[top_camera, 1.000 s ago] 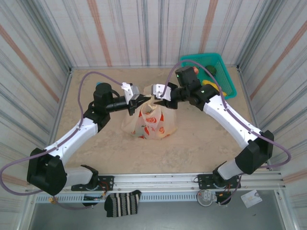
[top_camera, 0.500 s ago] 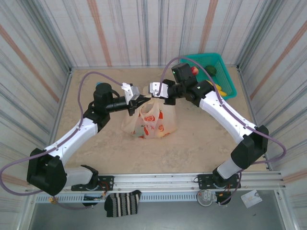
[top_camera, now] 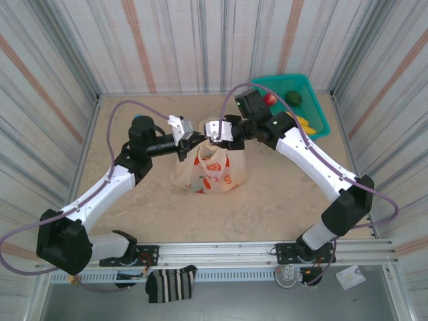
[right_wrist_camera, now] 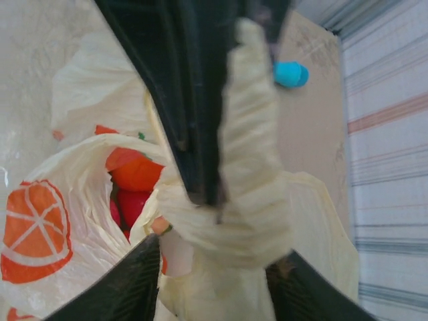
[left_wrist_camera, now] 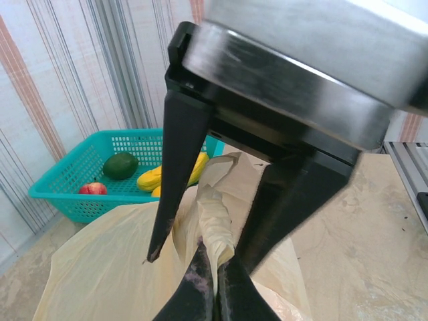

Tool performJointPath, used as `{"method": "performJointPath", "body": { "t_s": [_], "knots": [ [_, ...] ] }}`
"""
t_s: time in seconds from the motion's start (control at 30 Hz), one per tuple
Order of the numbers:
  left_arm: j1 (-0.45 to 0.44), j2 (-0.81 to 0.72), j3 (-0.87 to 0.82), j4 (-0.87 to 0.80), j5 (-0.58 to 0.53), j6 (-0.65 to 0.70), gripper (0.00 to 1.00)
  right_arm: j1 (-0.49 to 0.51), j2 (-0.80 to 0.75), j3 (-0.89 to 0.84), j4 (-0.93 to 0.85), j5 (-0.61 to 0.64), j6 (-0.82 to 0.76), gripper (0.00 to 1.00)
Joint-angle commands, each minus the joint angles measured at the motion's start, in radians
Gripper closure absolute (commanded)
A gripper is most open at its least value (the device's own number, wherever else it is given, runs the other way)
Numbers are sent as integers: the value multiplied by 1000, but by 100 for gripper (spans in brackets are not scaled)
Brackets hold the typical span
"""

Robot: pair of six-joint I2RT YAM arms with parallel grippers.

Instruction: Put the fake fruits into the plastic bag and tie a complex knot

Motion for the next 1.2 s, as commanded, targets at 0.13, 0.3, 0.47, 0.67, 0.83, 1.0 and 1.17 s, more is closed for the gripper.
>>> {"method": "performJointPath", "body": {
  "t_s": [0.13,0.3,0.47,0.67,0.83,1.0,1.17],
  "knots": [
    [10,-27,11,2,9,-4,100,18,22,54,-110,10,-50,39],
    [10,-29,11,2,12,-5,100,33,52,63,-90,-18,-7,38],
    [10,-34,9,7,20,-12,100,35,77,68,-44,-33,37,30],
    [10,-32,12,9,27,-20,100,33,82,63,51,-67,143,35],
    [10,-37,11,13,32,-29,100,38,86,38,107,-6,170,44],
    [10,-46,8,13,30,-28,100,44,99,26,143,110,165,57],
    [10,-48,7,9,29,-27,100,42,72,-6,212,148,167,67]
  ]
}}
